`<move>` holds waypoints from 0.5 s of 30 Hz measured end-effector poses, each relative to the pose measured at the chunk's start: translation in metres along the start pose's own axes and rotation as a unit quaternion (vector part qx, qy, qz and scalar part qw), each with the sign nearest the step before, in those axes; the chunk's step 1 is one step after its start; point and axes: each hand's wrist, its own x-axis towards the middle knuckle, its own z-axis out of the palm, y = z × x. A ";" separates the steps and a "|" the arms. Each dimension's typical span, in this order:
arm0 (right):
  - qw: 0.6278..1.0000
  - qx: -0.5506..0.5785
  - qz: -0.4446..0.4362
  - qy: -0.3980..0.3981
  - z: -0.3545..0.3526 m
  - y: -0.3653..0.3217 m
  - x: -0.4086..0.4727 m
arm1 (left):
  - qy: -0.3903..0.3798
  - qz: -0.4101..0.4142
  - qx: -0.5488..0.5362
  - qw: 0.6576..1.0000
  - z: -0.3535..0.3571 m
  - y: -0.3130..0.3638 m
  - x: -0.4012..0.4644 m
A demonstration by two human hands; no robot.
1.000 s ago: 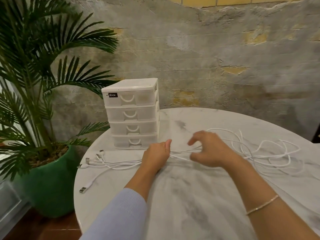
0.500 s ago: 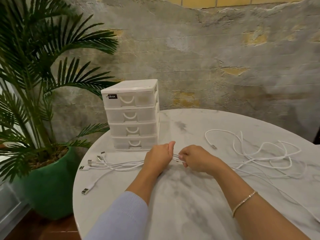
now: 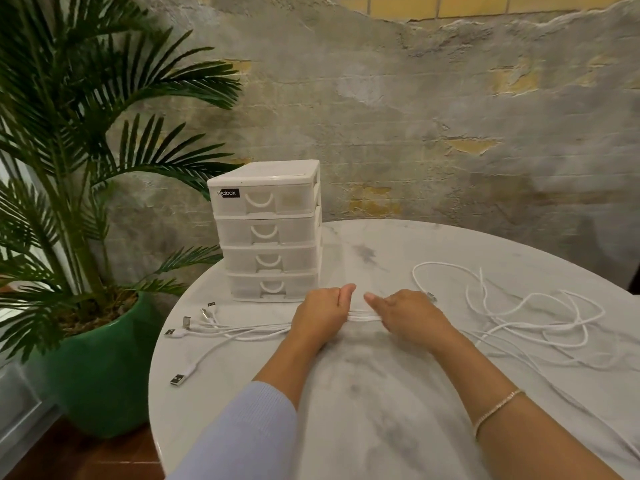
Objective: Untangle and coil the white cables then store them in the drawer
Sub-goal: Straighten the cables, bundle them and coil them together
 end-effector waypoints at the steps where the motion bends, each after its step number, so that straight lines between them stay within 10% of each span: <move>1: 0.998 -0.024 0.021 0.054 0.004 0.003 0.003 | -0.005 0.015 0.002 1.000 0.001 0.002 -0.001; 5: 0.987 -0.071 0.012 0.142 0.012 0.007 0.008 | -0.011 0.033 0.034 0.999 0.003 0.005 -0.001; 10: 0.993 -0.062 -0.097 0.026 0.014 -0.001 0.006 | 0.007 -0.021 0.037 0.999 0.005 -0.003 0.002; 15: 0.997 -0.061 -0.018 0.040 0.006 0.012 0.005 | -0.017 -0.002 0.062 0.998 0.003 -0.003 0.000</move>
